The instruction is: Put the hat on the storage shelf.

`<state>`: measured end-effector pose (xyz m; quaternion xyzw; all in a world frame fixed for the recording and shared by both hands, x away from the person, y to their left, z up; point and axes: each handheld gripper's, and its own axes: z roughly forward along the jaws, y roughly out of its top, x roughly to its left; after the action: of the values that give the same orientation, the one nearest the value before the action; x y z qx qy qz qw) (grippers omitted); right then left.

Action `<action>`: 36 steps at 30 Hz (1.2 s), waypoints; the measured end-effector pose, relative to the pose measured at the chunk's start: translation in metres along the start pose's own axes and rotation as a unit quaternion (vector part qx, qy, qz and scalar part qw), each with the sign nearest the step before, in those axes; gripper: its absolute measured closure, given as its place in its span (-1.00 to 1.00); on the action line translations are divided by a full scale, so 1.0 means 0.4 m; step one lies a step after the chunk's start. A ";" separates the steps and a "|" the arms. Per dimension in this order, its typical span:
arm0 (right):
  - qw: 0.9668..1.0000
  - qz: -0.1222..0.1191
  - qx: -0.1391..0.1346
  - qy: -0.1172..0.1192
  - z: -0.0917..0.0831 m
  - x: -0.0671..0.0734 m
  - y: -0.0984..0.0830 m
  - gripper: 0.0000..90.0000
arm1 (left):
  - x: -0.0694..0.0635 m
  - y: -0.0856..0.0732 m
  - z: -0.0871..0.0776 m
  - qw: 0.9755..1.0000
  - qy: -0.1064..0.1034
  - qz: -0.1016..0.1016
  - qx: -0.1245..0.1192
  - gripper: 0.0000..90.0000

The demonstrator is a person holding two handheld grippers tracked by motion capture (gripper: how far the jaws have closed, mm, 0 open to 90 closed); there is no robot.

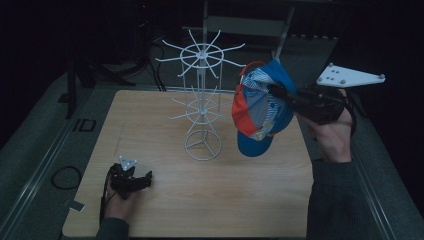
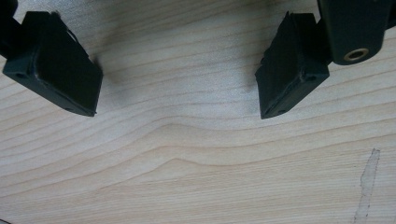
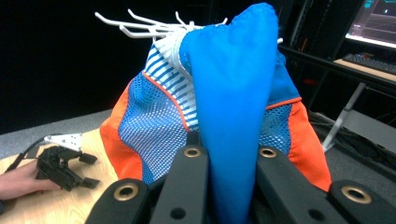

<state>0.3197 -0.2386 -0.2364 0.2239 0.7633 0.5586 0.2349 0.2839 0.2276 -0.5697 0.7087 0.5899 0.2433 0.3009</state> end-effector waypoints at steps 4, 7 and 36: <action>1.000 0.001 -0.008 0.002 -0.004 0.001 0.007 0.97 | 0.000 0.000 0.000 1.000 0.000 0.000 0.000 -0.67; 1.000 0.000 -0.014 0.004 -0.002 0.006 0.019 0.97 | 0.000 0.000 0.000 1.000 0.000 0.000 0.000 -0.67; 0.995 0.015 0.098 -0.003 0.141 0.010 -0.045 -0.40 | 0.000 0.000 -0.001 1.000 -0.003 0.002 0.002 -0.67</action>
<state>0.3494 -0.1992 -0.2691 0.2590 0.8102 0.4841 0.2051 0.2837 0.2275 -0.5695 0.7114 0.5879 0.2409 0.3004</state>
